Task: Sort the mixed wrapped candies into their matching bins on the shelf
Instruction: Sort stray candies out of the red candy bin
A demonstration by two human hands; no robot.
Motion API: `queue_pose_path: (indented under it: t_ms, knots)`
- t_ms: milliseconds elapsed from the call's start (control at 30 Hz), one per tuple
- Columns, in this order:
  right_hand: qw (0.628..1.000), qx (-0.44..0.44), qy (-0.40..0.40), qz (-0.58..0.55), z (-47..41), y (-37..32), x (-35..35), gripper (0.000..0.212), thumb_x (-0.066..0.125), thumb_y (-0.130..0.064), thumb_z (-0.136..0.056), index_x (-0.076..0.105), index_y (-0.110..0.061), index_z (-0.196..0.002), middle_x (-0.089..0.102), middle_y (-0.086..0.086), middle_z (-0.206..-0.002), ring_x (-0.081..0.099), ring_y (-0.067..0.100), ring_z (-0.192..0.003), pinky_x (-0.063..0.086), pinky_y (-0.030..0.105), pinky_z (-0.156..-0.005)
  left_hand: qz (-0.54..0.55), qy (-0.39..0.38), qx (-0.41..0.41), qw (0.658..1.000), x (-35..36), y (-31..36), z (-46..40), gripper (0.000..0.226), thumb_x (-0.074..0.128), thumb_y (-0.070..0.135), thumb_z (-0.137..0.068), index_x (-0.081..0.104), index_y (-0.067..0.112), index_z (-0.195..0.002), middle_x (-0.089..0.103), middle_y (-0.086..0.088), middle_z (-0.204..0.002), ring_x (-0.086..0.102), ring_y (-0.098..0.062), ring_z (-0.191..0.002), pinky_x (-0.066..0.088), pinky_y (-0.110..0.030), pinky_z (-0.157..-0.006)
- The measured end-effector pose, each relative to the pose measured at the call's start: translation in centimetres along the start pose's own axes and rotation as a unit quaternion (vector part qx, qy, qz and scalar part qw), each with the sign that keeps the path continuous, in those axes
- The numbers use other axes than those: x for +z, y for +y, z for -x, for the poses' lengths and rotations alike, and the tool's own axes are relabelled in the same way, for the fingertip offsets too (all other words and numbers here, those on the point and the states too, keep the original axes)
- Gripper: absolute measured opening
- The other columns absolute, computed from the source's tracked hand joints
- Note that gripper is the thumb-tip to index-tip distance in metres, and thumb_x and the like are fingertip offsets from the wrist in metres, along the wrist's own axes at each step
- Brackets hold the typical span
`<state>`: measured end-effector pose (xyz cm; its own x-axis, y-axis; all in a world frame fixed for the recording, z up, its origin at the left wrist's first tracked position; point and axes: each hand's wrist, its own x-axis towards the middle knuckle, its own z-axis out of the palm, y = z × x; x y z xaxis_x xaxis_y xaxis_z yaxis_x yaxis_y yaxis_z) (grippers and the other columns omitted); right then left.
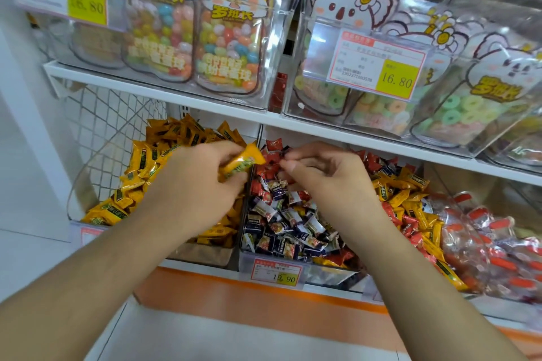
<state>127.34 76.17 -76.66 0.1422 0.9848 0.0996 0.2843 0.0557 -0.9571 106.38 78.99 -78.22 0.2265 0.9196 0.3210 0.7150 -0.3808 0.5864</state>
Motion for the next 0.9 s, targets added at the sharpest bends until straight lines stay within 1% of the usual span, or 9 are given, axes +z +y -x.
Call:
queue_pose_path:
  t_ms: [33, 67, 133, 233, 333, 467, 567, 800, 900]
  knots:
    - [0.999, -0.001, 0.019, 0.037, -0.1, 0.4, -0.6, 0.006, 0.072, -0.010, -0.094, 0.075, -0.016, -0.095, 0.078, 0.005, -0.087, 0.075, 0.020, -0.084, 0.062, 0.032, -0.075, -0.029, 0.002, -0.021, 0.999, -0.4, -0.6, -0.1, 0.035, 0.070, 0.033, -0.095, 0.065, 0.035, -0.130, 0.068, 0.018, -0.096, 0.067, -0.005, -0.068, 0.047, -0.015, -0.053]
    - [0.996, -0.003, 0.039, 0.079, -0.3, 1.0, -1.3, 0.013, 0.069, -0.009, -0.095, 0.075, -0.020, -0.093, 0.078, 0.001, -0.087, 0.074, 0.019, -0.083, 0.061, 0.033, -0.071, -0.062, 0.003, -0.035, 0.997, -0.6, -1.2, -0.2, 0.040, 0.068, 0.034, -0.095, 0.063, 0.032, -0.134, 0.070, 0.011, -0.105, 0.068, -0.007, -0.078, 0.051, -0.019, -0.059]
    - [0.985, -0.003, 0.053, 0.164, -0.4, 2.1, -2.3, 0.023, 0.062, -0.005, -0.097, 0.074, -0.025, -0.091, 0.076, -0.006, -0.086, 0.072, 0.013, -0.076, 0.056, 0.025, -0.060, -0.111, -0.003, -0.039, 0.993, -0.6, -1.9, -0.2, 0.054, 0.069, 0.036, -0.094, 0.054, 0.028, -0.145, 0.061, 0.002, -0.134, 0.062, -0.019, -0.116, 0.053, -0.032, -0.089]
    - [0.959, 0.002, 0.007, 0.285, -0.2, 3.3, -2.9, 0.024, 0.063, -0.005, -0.096, 0.074, -0.025, -0.089, 0.072, -0.011, -0.086, 0.064, -0.006, -0.073, 0.044, 0.003, -0.056, -0.069, -0.022, 0.005, 0.997, 0.0, -0.9, 0.0, 0.053, 0.066, 0.038, -0.096, 0.051, 0.032, -0.147, 0.049, 0.013, -0.146, 0.053, -0.013, -0.121, 0.042, -0.029, -0.104]
    - [0.916, -0.003, -0.056, 0.397, -0.4, 4.1, -2.8, 0.013, 0.071, -0.016, -0.094, 0.075, -0.029, -0.093, 0.071, -0.013, -0.093, 0.064, 0.000, -0.084, 0.041, 0.003, -0.063, -0.042, -0.071, 0.060, 0.995, 1.5, 0.3, 0.3, 0.050, 0.061, 0.043, -0.098, 0.050, 0.037, -0.147, 0.045, 0.024, -0.146, 0.043, -0.002, -0.133, 0.038, -0.026, -0.114]
    - [0.878, -0.009, -0.055, 0.475, -1.0, 5.3, -2.1, 0.027, 0.071, -0.023, -0.094, 0.073, -0.022, -0.121, 0.070, 0.001, -0.115, 0.067, 0.018, -0.101, 0.057, 0.030, -0.087, -0.038, -0.113, 0.085, 0.989, 3.4, 0.6, 0.4, 0.050, 0.056, 0.047, -0.101, 0.046, 0.038, -0.149, 0.040, 0.026, -0.146, 0.032, 0.001, -0.139, 0.033, -0.026, -0.117]
    - [0.875, -0.010, -0.047, 0.482, -1.2, 5.4, -1.6, 0.011, 0.071, -0.023, -0.091, 0.075, -0.025, -0.101, 0.071, 0.001, -0.105, 0.068, 0.022, -0.093, 0.061, 0.040, -0.080, -0.042, -0.107, 0.086, 0.990, 3.9, 0.0, 0.3, 0.046, 0.056, 0.046, -0.101, 0.049, 0.038, -0.146, 0.043, 0.025, -0.143, 0.028, 0.001, -0.139, 0.029, -0.023, -0.114]
    - [0.903, -0.015, -0.025, 0.428, -0.7, 4.4, -1.6, 0.019, 0.069, -0.009, -0.081, 0.069, -0.023, -0.069, 0.070, -0.010, -0.079, 0.065, 0.004, -0.076, 0.060, 0.032, -0.072, -0.043, -0.099, 0.091, 0.990, 3.9, -0.3, 0.2, 0.040, 0.057, 0.044, -0.101, 0.055, 0.037, -0.140, 0.045, 0.025, -0.140, 0.030, 0.002, -0.137, 0.030, -0.022, -0.113]
    - [0.919, -0.002, -0.012, 0.394, -0.4, 3.8, -1.8, 0.019, 0.070, -0.011, -0.083, 0.069, -0.024, -0.069, 0.071, -0.014, -0.083, 0.065, -0.001, -0.066, 0.054, 0.016, -0.061, -0.038, -0.092, 0.093, 0.991, 3.9, -0.2, 0.2, 0.036, 0.057, 0.042, -0.101, 0.058, 0.037, -0.137, 0.047, 0.026, -0.139, 0.034, 0.002, -0.135, 0.030, -0.019, -0.110]
